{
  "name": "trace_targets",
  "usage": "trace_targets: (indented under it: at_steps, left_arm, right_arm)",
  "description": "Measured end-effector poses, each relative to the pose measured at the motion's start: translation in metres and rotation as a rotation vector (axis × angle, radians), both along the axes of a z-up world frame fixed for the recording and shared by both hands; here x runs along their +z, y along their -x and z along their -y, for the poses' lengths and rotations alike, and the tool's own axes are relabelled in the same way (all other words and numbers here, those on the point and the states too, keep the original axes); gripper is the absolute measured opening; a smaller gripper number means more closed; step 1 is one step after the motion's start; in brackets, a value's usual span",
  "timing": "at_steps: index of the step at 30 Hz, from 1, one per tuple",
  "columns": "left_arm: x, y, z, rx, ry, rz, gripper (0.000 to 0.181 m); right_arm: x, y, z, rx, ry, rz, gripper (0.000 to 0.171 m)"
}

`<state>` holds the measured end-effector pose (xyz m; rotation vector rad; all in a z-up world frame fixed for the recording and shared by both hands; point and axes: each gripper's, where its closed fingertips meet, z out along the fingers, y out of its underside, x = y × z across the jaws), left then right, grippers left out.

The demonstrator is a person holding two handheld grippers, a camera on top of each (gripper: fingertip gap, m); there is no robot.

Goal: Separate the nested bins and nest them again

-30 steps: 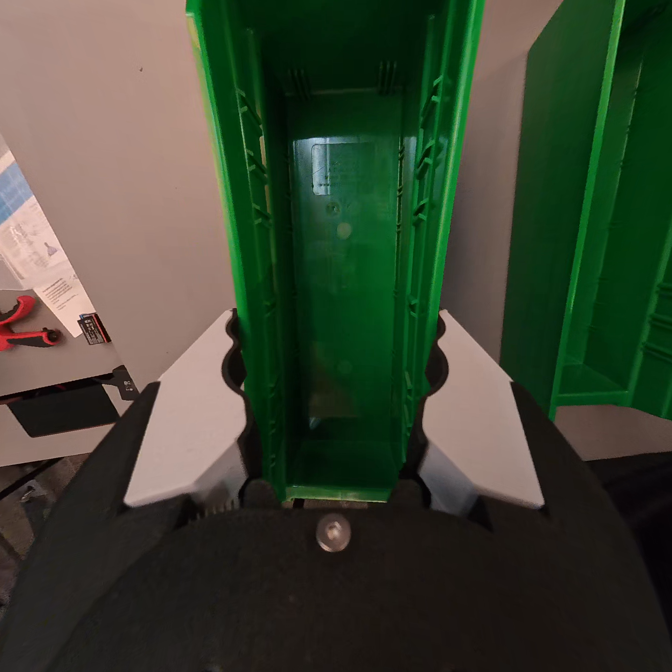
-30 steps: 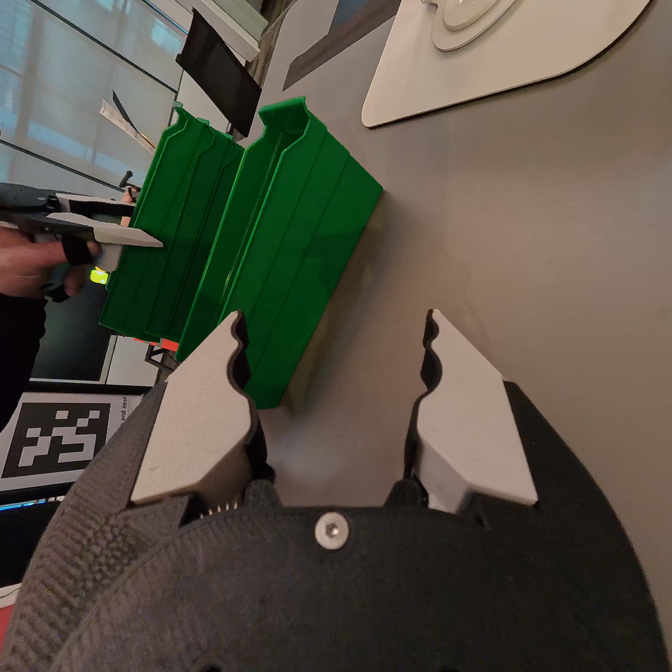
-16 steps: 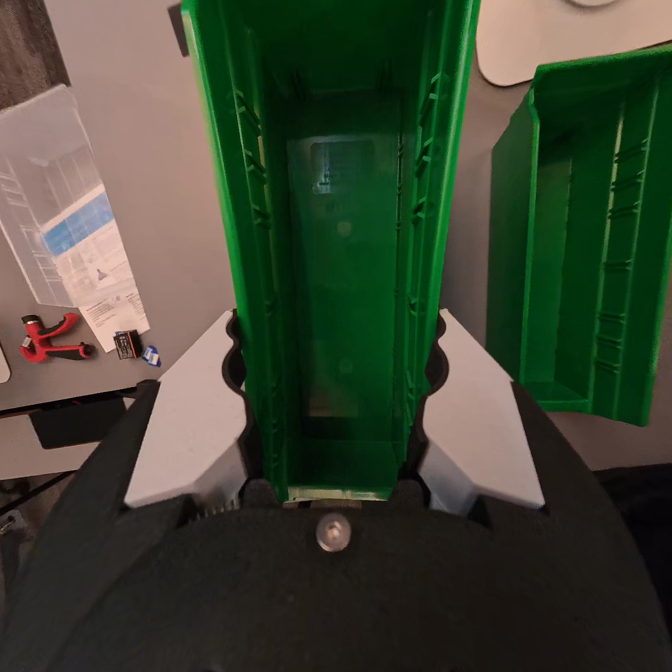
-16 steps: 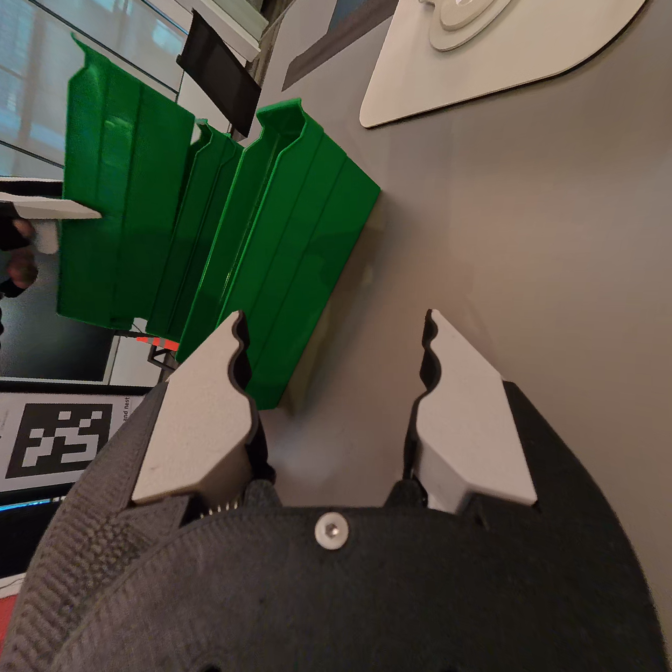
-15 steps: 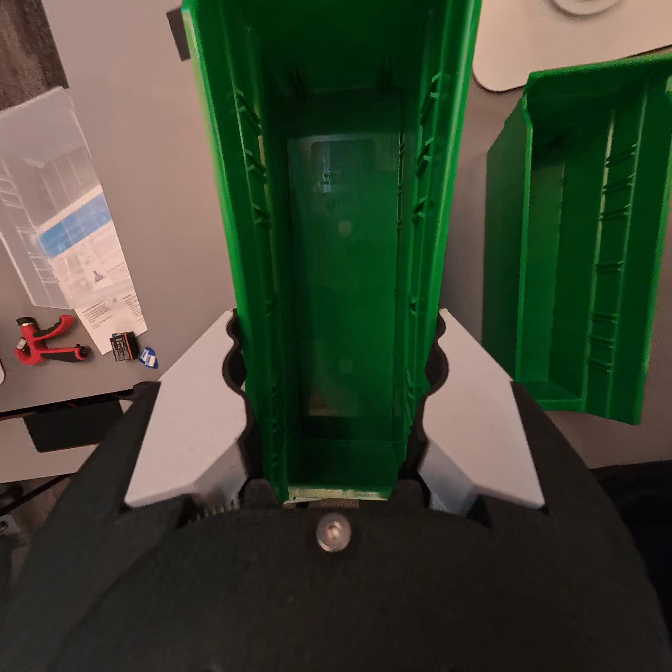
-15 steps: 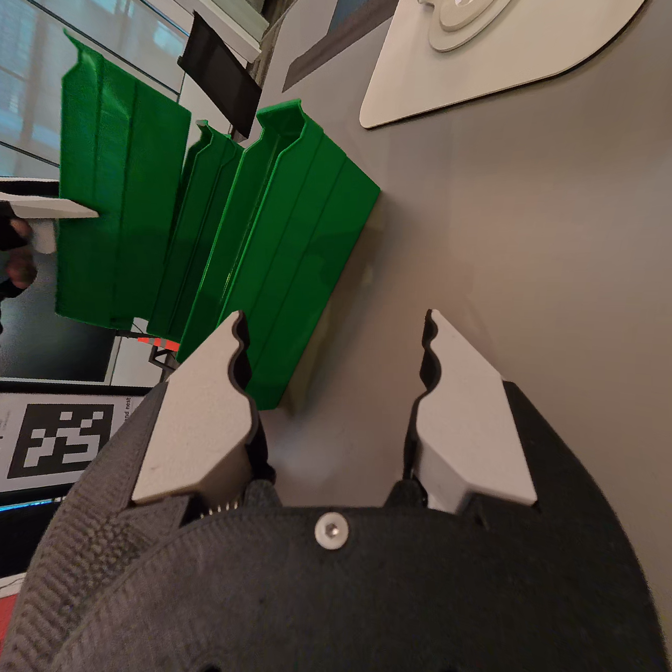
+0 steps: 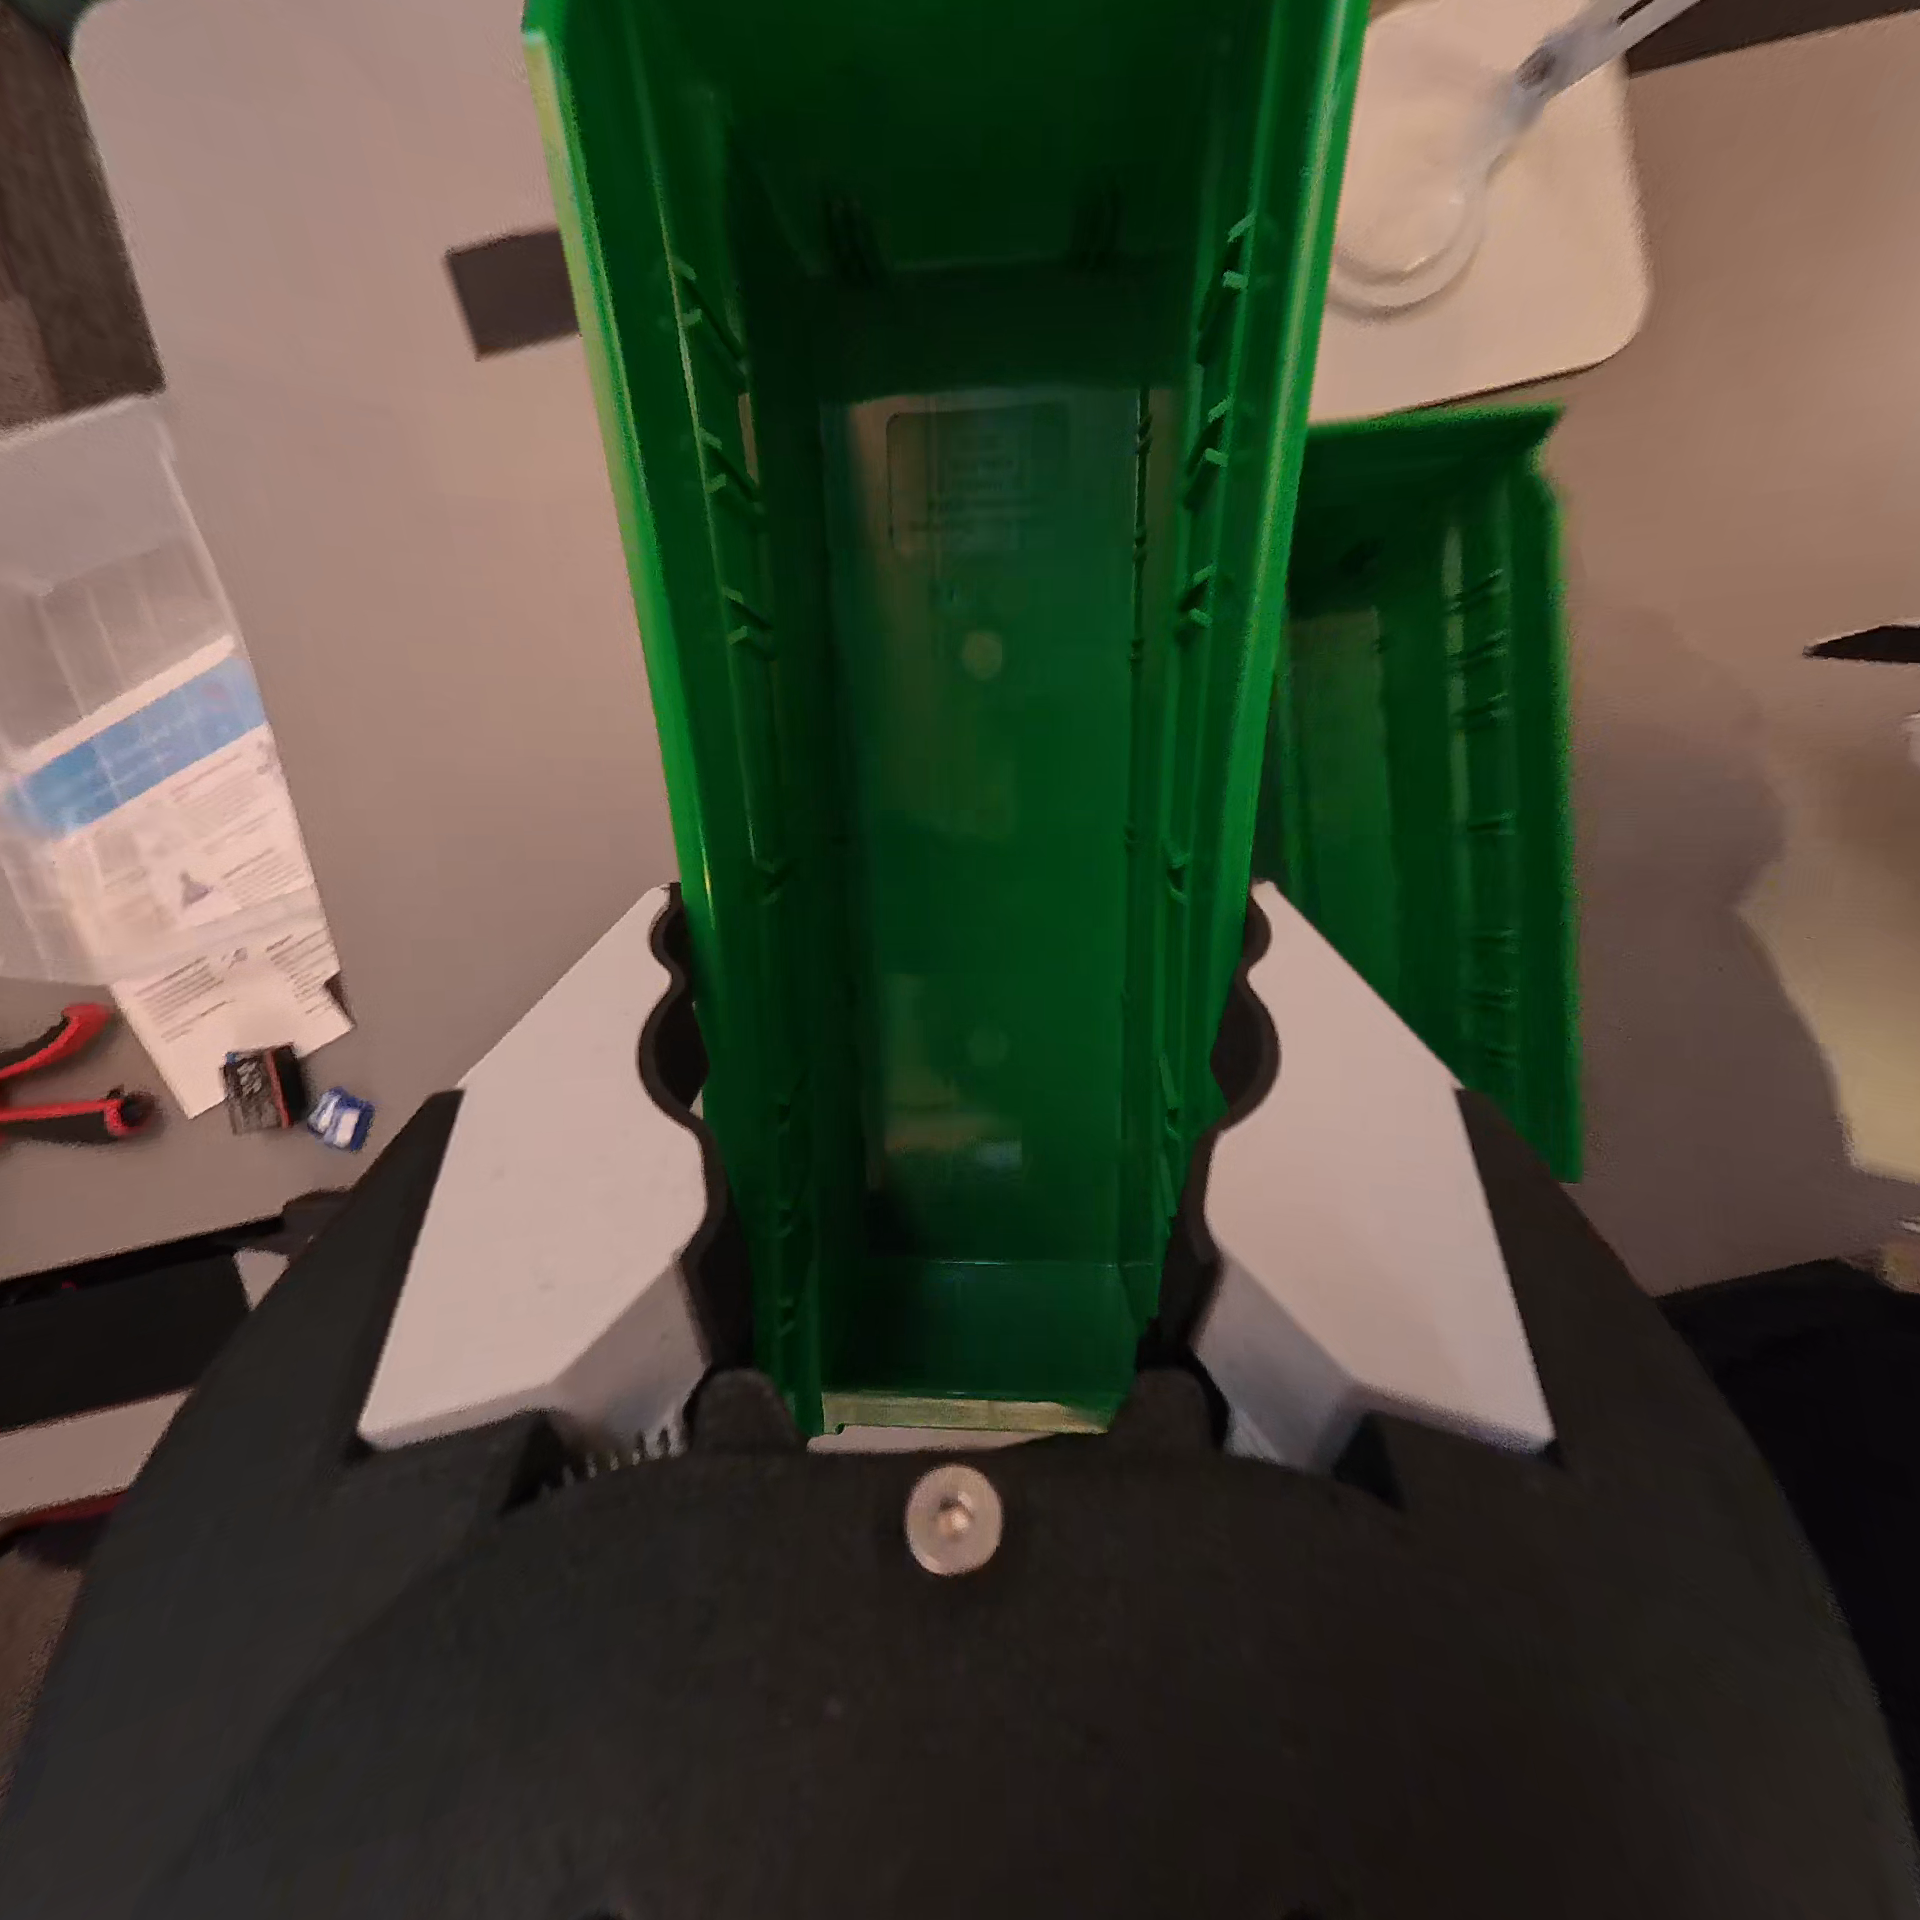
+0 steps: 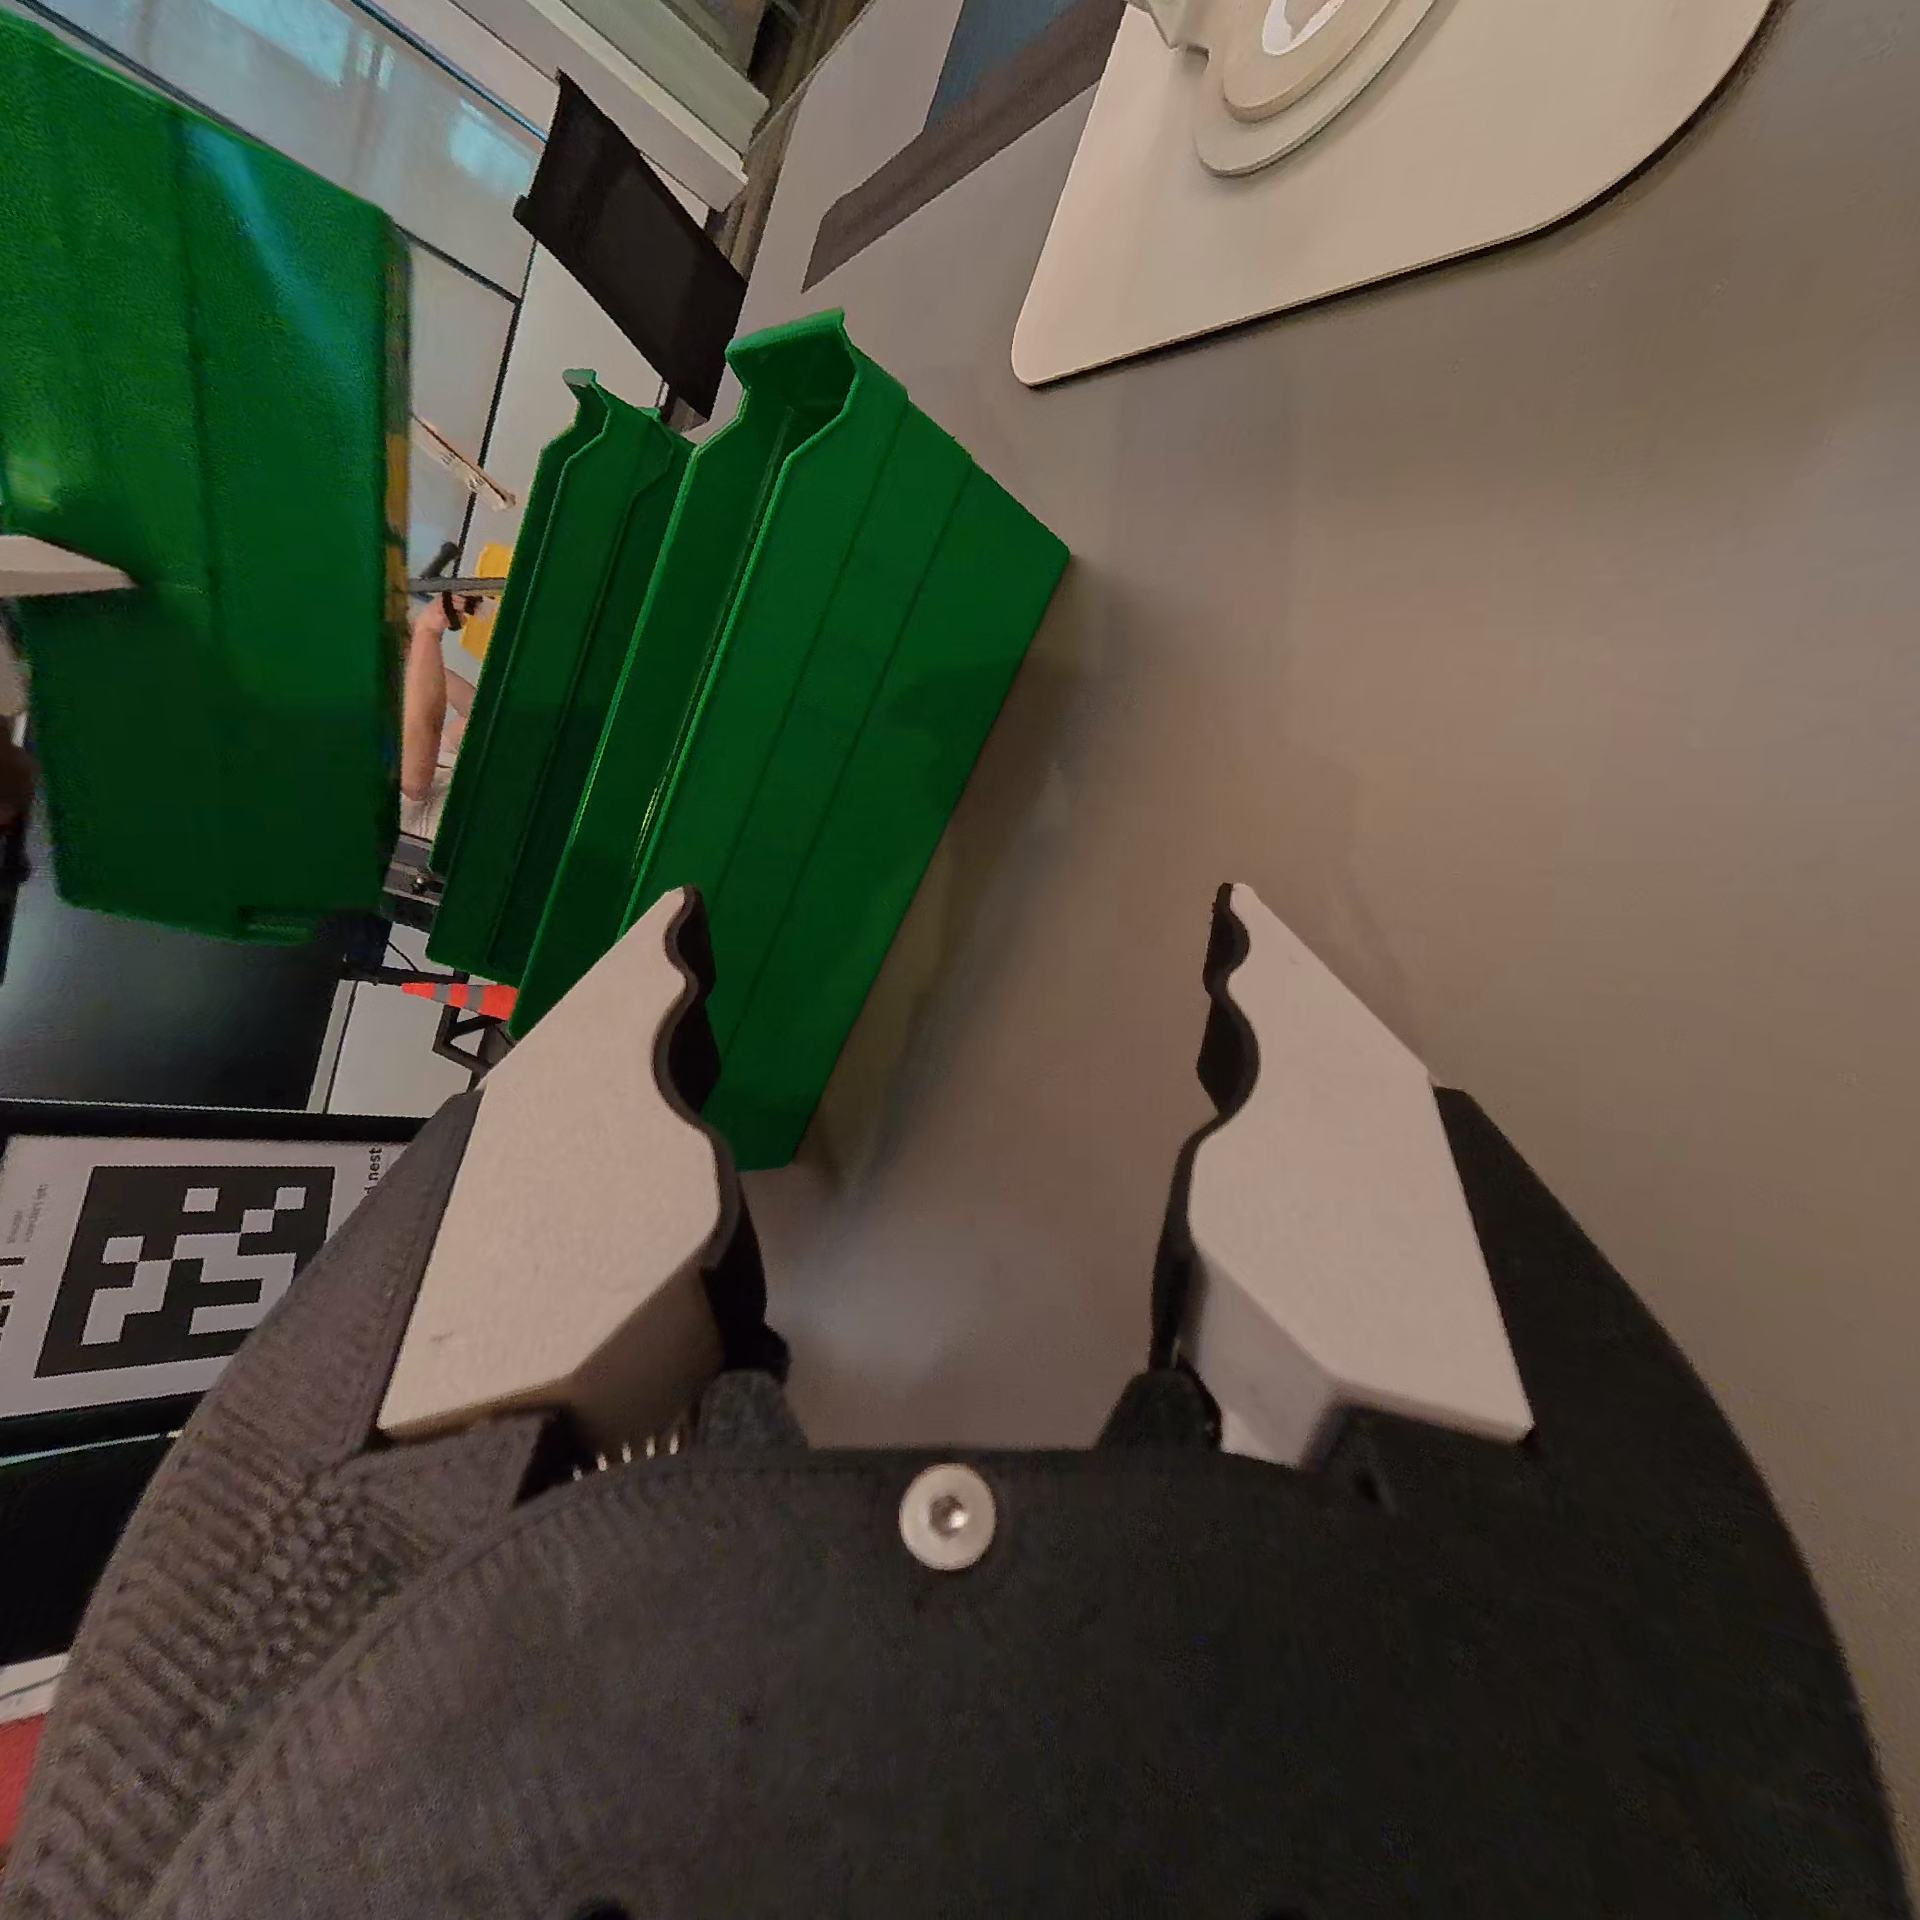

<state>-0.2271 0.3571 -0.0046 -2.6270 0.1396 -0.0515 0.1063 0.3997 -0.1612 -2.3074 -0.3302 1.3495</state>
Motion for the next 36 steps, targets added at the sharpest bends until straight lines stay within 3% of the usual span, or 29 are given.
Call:
trace_targets:
  at_steps: [7,11,15,19,25,32,36]
  left_arm:
    - [0.028,-0.143,-0.033,-0.139,-0.136,0.222,0.101]
    - [-0.002,-0.243,-0.043,-0.199,-0.118,0.384,0.101]
    - [-0.052,-0.303,-0.043,-0.21,-0.043,0.45,0.101]
    - [-0.096,-0.331,-0.033,-0.173,0.054,0.479,0.104]
    - [-0.161,-0.319,-0.026,-0.066,0.124,0.352,0.105]
    - [-0.159,-0.337,-0.026,-0.076,0.077,0.347,0.116]
    - [-0.147,-0.352,-0.026,-0.081,0.059,0.408,0.143]
  right_arm:
    - [0.001,-0.019,-0.006,-0.052,-0.002,0.0,0.094]
    - [-0.001,-0.044,-0.013,-0.112,0.001,0.004,0.094]
    - [-0.003,-0.079,-0.019,-0.187,-0.006,0.02,0.093]
    - [-0.006,-0.11,-0.022,-0.254,-0.009,0.029,0.092]
    - [-0.008,-0.129,-0.022,-0.295,-0.008,0.032,0.092]
    - [-0.009,-0.119,-0.019,-0.263,-0.007,0.033,0.092]
    - [-0.007,-0.111,-0.02,-0.238,-0.015,0.032,0.092]
